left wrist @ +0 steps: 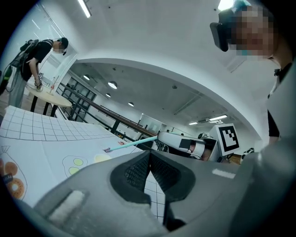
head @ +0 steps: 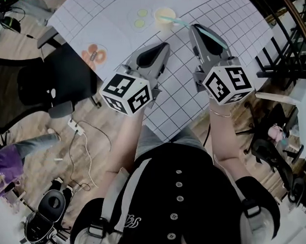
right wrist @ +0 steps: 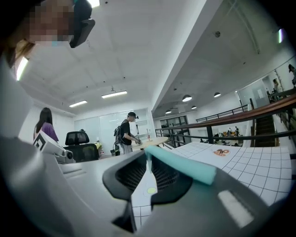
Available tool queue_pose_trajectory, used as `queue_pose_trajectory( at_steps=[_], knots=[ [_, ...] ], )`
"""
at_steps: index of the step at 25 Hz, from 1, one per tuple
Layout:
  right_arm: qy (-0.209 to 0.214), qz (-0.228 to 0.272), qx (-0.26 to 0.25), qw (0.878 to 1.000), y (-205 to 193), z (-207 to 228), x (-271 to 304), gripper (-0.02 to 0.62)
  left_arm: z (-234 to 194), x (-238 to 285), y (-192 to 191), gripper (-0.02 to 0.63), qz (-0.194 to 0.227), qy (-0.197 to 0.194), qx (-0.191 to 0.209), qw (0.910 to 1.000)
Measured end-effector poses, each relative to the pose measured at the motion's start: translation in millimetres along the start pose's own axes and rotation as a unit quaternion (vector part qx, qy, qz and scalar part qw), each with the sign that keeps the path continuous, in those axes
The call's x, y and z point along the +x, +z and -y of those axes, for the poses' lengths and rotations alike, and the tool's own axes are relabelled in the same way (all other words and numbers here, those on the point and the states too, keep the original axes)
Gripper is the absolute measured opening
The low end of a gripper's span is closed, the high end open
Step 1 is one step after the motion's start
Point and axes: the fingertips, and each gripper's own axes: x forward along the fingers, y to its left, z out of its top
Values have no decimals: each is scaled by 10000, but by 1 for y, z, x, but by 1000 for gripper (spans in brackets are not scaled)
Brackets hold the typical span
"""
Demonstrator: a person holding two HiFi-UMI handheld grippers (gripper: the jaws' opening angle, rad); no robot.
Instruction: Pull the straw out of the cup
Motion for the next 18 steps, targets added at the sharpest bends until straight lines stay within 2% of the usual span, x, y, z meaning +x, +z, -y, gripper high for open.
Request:
queue_pose_trajectory(
  at_steps=[18],
  knots=[
    [-260,877,-198,9956,70,-61,-87,29,56,-57,51,-3,375,-694,591,9951]
  ],
)
